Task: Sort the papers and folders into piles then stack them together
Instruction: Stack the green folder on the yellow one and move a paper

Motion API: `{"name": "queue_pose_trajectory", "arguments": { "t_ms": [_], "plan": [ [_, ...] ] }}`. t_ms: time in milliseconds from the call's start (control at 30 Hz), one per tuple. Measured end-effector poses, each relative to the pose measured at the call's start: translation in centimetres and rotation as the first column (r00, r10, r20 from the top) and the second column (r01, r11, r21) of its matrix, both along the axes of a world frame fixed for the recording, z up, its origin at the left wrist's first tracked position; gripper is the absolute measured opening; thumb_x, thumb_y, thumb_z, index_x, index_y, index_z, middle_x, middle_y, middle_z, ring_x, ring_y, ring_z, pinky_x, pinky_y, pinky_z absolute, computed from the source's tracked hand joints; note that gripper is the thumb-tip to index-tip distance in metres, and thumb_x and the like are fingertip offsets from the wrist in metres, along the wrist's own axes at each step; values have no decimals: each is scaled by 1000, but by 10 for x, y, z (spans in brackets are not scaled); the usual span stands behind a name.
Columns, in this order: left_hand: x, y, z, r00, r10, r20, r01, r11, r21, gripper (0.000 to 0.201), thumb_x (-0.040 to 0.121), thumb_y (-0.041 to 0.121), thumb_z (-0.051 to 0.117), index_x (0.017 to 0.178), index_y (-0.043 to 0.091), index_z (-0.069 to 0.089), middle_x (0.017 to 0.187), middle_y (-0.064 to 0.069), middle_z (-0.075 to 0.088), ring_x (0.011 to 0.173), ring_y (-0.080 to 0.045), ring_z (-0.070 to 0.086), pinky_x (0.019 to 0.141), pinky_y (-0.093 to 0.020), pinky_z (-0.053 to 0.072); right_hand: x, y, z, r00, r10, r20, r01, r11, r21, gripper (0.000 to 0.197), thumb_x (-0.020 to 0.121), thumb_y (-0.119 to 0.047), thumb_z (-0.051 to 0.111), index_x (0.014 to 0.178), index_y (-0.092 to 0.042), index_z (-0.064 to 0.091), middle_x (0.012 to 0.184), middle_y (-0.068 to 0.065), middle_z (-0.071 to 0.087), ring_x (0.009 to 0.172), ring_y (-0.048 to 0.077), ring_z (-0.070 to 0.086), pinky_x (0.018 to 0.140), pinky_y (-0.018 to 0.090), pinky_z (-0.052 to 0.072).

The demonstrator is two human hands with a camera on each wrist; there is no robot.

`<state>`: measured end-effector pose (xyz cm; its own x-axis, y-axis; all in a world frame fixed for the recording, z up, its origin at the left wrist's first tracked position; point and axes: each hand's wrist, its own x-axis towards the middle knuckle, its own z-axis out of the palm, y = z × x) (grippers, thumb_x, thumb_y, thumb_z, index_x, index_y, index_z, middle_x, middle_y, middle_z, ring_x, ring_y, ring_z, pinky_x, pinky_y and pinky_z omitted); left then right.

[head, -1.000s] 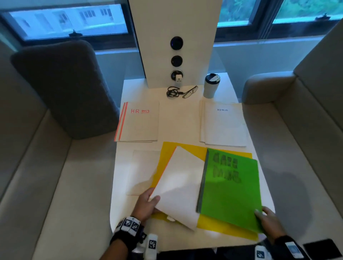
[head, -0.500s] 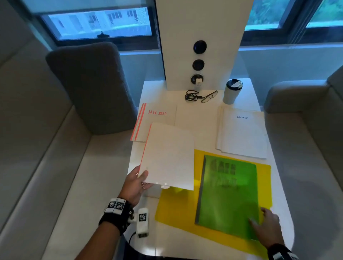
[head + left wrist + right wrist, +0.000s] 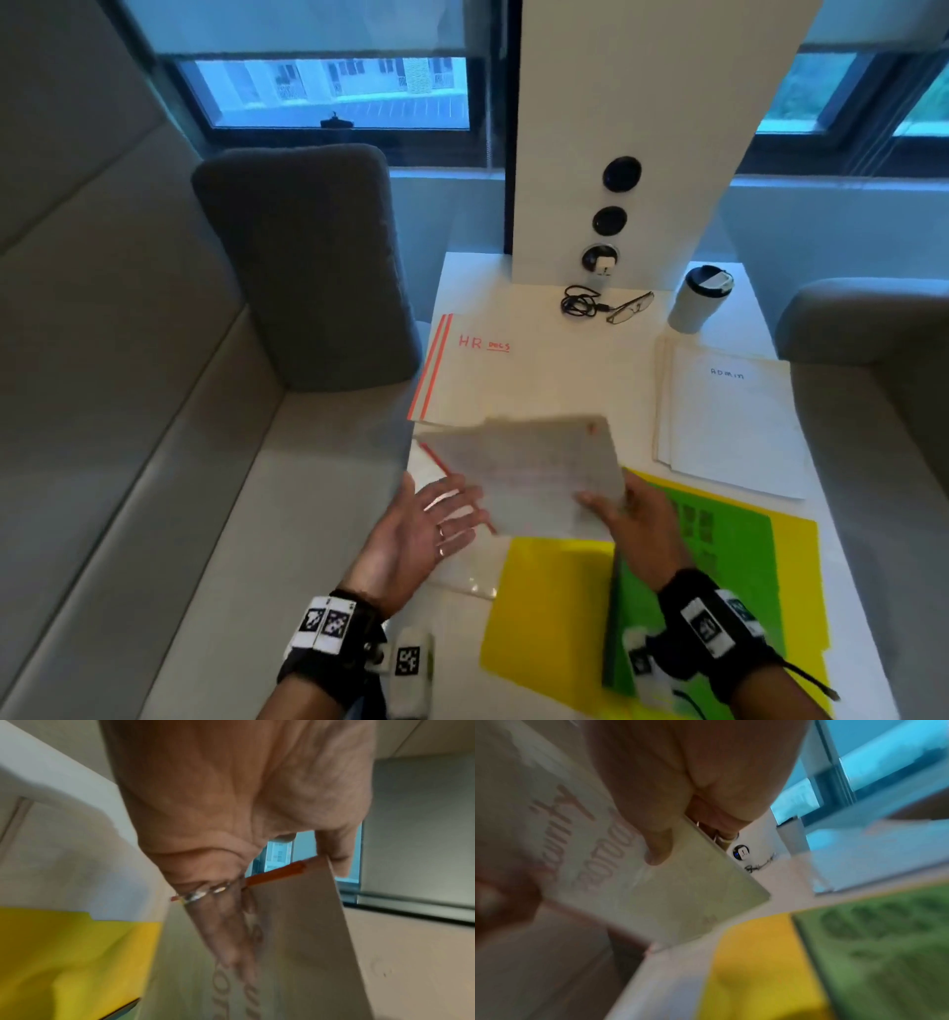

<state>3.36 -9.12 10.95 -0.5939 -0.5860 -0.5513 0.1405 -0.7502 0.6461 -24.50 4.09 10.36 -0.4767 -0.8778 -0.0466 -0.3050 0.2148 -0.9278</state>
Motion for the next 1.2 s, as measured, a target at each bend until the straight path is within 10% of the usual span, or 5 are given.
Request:
{"name": "queue_pose_trajectory", "arguments": {
  "t_ms": [133, 367, 667, 833, 1200],
  "plan": [
    [3, -4, -24, 843, -182, 506, 335, 914, -229, 118, 41, 85, 82, 137, 26, 49, 130, -2, 63, 116, -19, 65, 104, -42, 51, 18, -37, 11, 965, -121, 231, 139, 989, -60, 28, 95, -22, 70, 123, -18, 66, 113, -6, 77, 103, 10, 74, 80, 23, 61],
    [-25, -31, -64, 980, 60, 188, -58, 998, -13, 37, 98, -2, 60, 134, 3, 56, 117, -14, 75, 100, -25, 74, 76, -31, 62, 15, -75, -4, 967, -106, 232, 84, 991, 105, 36, 96, -40, 66, 130, -30, 58, 117, -4, 76, 103, 16, 75, 86, 45, 61],
    [-63, -152, -112, 913, 139, 384, -72, 981, -182, 68, 92, 1, 70, 151, 8, 38, 137, -22, 59, 83, -25, 77, 77, -36, 64, -2, 38, -74, 988, -140, 64, 96, 887, 452, 33, 89, -30, 73, 118, -23, 60, 107, 12, 69, 83, 16, 71, 69, 21, 56],
    [-78, -144, -116, 846, 115, 521, 18, 970, -242, 110, 75, 20, 91, 155, 17, 15, 138, -7, 54, 124, -27, 58, 110, -46, 46, -7, 136, -128, 969, -246, -32, 197, 681, 705, 44, 77, -5, 84, 115, -4, 62, 91, 19, 68, 71, 27, 63, 71, 37, 58],
    [-87, -37, -125, 606, -57, 793, 602, 685, -411, 43, 89, 21, 74, 129, 15, 59, 135, -11, 56, 106, -25, 64, 84, -32, 55, -55, 192, -129, 833, -425, -354, 532, 440, 724, 64, 71, -15, 91, 123, 5, 60, 118, 33, 63, 117, 49, 57, 101, 52, 46]
  ]
}}
